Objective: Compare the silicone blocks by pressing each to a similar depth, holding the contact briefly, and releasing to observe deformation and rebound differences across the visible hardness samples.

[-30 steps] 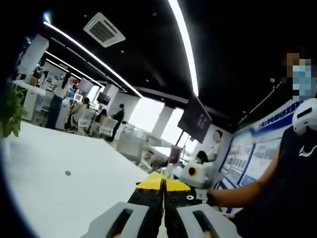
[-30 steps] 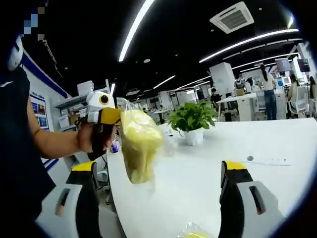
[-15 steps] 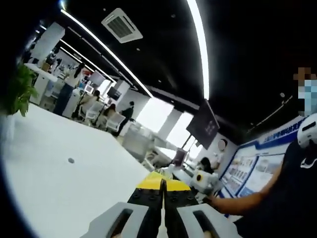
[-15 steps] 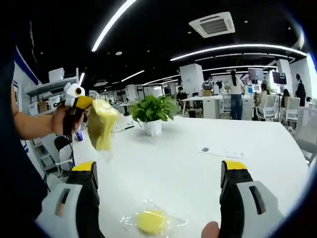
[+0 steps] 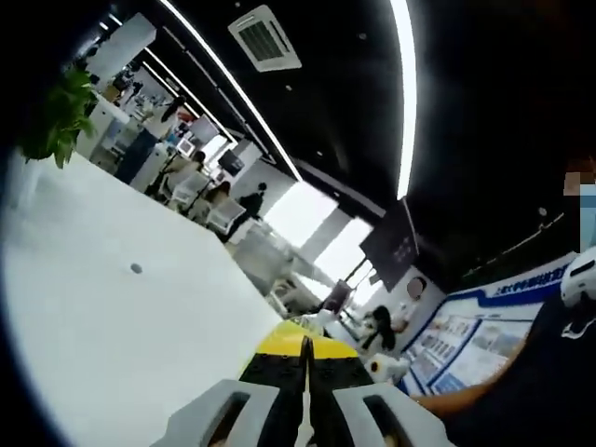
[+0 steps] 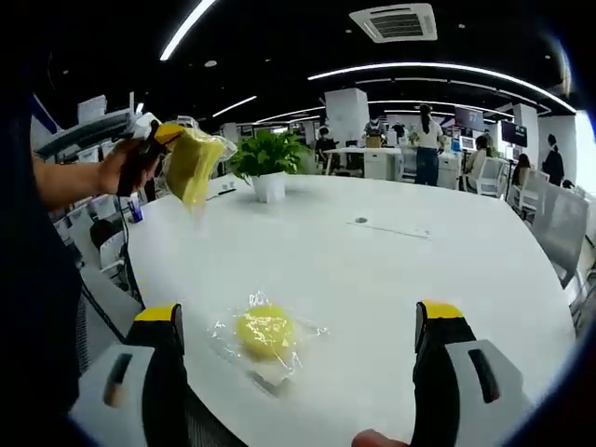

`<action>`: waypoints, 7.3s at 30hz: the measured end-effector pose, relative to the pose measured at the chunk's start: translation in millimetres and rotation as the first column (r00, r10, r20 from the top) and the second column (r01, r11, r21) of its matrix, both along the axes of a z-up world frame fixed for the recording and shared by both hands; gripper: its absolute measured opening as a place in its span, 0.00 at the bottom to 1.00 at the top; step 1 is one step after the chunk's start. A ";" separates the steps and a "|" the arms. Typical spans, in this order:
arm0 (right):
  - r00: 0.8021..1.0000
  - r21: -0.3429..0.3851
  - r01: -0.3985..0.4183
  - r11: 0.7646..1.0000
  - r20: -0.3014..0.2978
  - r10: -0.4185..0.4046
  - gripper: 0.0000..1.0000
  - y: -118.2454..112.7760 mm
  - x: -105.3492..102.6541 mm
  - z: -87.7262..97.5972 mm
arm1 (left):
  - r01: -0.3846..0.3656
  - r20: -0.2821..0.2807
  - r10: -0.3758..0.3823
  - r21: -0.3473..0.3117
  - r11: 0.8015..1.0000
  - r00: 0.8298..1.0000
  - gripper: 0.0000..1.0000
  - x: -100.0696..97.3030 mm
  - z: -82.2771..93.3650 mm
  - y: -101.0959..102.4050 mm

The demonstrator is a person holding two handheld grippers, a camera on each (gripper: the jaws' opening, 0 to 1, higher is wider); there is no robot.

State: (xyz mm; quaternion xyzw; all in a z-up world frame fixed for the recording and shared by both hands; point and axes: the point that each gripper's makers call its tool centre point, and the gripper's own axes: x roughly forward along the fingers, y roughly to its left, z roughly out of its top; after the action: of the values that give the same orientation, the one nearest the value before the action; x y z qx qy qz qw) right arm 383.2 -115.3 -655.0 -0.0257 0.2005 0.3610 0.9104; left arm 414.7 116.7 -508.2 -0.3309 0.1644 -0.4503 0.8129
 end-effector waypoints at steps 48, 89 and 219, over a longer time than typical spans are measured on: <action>0.997 -0.015 0.060 0.998 -0.049 -0.061 0.97 -4.0 -15.3 -6.8 | -0.136 -0.410 0.188 0.153 0.979 0.893 0.00 19.2 -207.1 45.4; 0.989 -0.031 0.091 0.995 -0.117 -0.094 0.97 -16.5 -18.7 -31.6 | -0.107 -0.268 0.274 0.505 0.856 0.924 0.00 14.8 -273.8 63.9; 0.986 0.121 0.125 0.985 -0.125 -0.110 0.97 -12.0 -16.8 -32.3 | 0.013 -0.560 0.165 0.300 0.954 0.812 0.83 30.4 -250.9 -95.1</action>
State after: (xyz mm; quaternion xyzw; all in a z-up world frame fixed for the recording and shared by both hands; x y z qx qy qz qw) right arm 366.4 -127.3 -687.4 0.0661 0.2314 0.3196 0.9165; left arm 445.0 21.6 -759.0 -0.3358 0.4544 -0.2661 0.7810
